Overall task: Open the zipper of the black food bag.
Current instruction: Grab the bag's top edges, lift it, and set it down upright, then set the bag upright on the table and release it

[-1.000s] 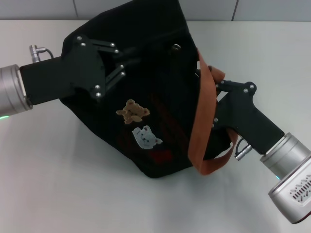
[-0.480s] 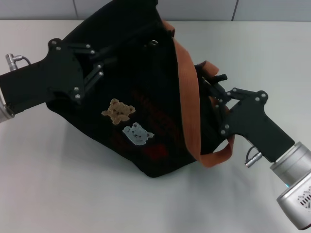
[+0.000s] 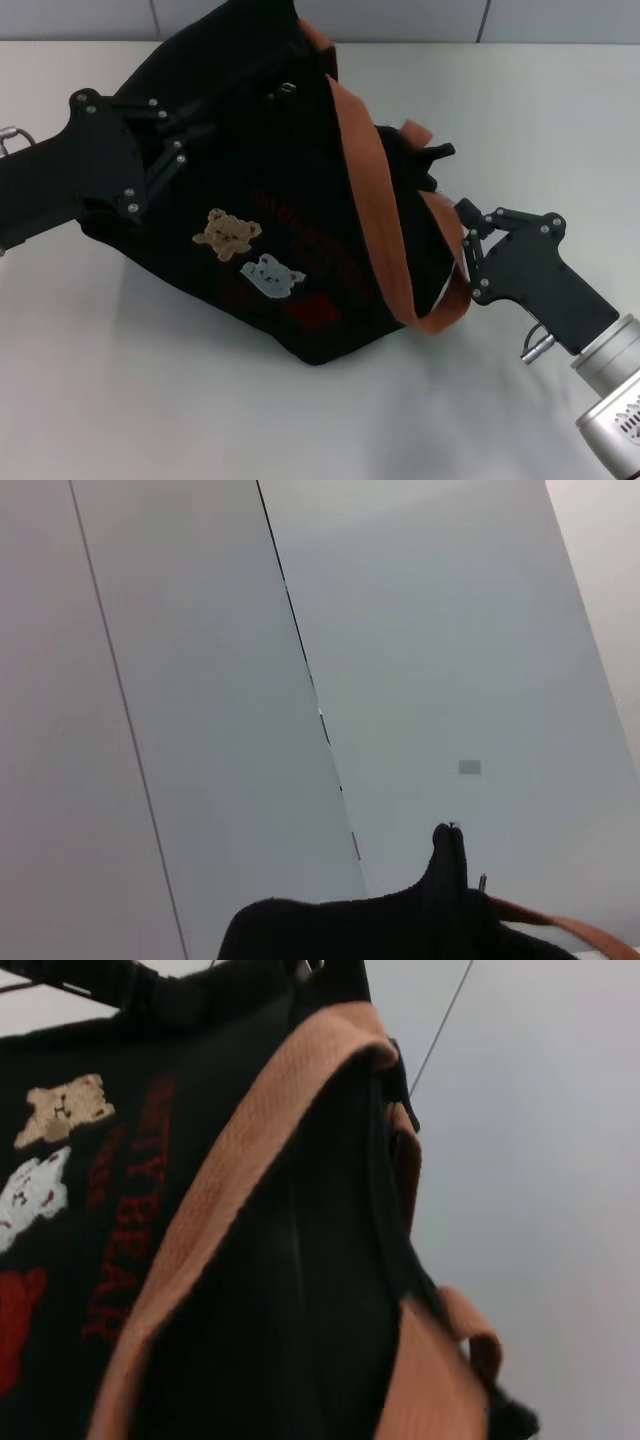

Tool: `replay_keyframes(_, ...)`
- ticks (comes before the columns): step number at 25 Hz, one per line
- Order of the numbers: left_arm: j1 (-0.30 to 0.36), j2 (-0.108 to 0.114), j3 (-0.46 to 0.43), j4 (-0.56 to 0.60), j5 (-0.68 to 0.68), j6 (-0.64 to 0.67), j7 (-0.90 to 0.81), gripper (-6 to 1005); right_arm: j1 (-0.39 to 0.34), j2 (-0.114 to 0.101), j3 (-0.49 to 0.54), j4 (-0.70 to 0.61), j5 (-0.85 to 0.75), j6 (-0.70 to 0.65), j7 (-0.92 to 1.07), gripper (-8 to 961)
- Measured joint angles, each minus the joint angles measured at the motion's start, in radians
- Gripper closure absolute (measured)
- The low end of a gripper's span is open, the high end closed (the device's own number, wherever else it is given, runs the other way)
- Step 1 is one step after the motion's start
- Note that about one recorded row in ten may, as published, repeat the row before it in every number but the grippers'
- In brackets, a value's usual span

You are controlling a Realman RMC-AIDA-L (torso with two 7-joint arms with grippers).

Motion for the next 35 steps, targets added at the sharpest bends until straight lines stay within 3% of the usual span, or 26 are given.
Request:
replay_keyframes(9, 0.012, 0.000, -0.005, -0.026, 0.002, 0.003, 0.011, 906, 0.001, -0.003, -0.007, 0.004, -0.004, -0.047, 0.050, 923)
replay_keyframes(13, 0.013, -0.001, -0.055, -0.116, 0.000, 0.000, 0.037, 907, 0.003, -0.004, 0.008, -0.020, -0.001, -0.135, 0.165, 882)
replay_keyframes(15, 0.001, -0.004, -0.109, -0.198, -0.004, -0.011, 0.064, 907, 0.003, -0.005, 0.037, -0.047, 0.002, -0.182, 0.250, 862)
replay_keyframes(18, -0.060, -0.007, -0.231, -0.454, -0.022, -0.049, 0.141, 904, 0.000, -0.006, 0.135, -0.098, 0.003, -0.250, 0.394, 831)
replay_keyframes(19, -0.060, -0.007, -0.231, -0.454, -0.022, -0.049, 0.141, 903, -0.001, -0.006, 0.163, -0.111, 0.003, -0.260, 0.428, 821)
replay_keyframes(24, -0.171, -0.015, -0.287, -0.692, -0.041, -0.108, 0.190, 895, -0.005, -0.007, 0.247, -0.143, 0.003, -0.286, 0.532, 642)
replay_keyframes(28, -0.258, -0.016, -0.304, -0.813, -0.039, -0.123, 0.211, 656, -0.007, -0.009, 0.318, -0.183, 0.003, -0.290, 0.633, 522)
replay_keyframes(32, -0.262, -0.016, -0.314, -0.829, -0.039, -0.121, 0.211, 538, -0.010, -0.009, 0.341, -0.211, 0.003, -0.290, 0.683, 433)
replay_keyframes(35, -0.218, -0.008, -0.339, -0.794, -0.039, -0.077, 0.180, 450, -0.020, -0.013, 0.350, -0.245, 0.003, -0.314, 0.776, 415)
